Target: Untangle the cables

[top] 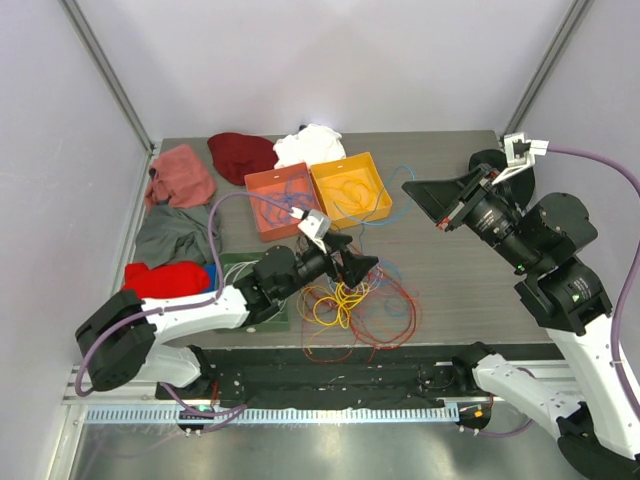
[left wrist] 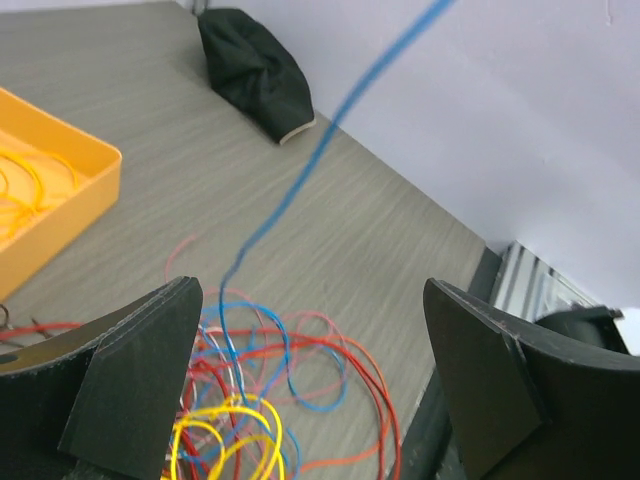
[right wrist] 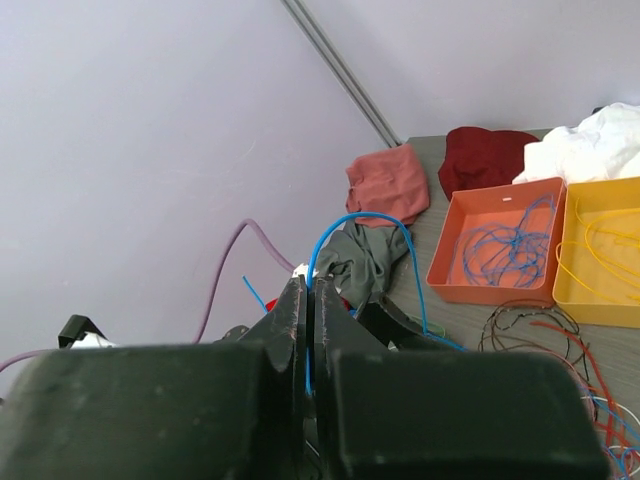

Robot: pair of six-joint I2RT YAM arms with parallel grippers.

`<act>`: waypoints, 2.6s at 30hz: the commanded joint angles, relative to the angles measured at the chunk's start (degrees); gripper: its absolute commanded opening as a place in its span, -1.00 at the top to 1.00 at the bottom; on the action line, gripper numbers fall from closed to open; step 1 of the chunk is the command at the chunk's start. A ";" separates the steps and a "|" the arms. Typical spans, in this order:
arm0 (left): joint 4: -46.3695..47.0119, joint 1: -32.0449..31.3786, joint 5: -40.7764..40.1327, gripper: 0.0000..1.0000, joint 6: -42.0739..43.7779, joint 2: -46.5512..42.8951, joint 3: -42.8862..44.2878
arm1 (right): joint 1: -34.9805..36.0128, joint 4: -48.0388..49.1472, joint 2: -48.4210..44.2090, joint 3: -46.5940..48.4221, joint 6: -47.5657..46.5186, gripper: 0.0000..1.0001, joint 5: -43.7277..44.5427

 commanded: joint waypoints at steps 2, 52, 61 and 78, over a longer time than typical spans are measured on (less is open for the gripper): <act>10.18 0.06 -5.46 -0.91 4.44 3.08 3.70 | 0.36 -0.46 -1.41 2.09 0.97 0.98 -1.21; -74.03 24.30 -0.91 1.00 -0.99 11.08 69.80 | 0.27 -7.58 -18.64 -28.68 -2.89 -0.30 12.94; -70.33 31.61 -0.19 1.00 -2.23 14.60 68.56 | 0.27 -7.76 -18.29 -29.03 -5.00 -0.28 13.64; -69.80 36.18 0.95 1.00 -2.59 20.14 68.83 | 0.27 -7.93 -18.20 -29.82 -6.67 -0.28 14.87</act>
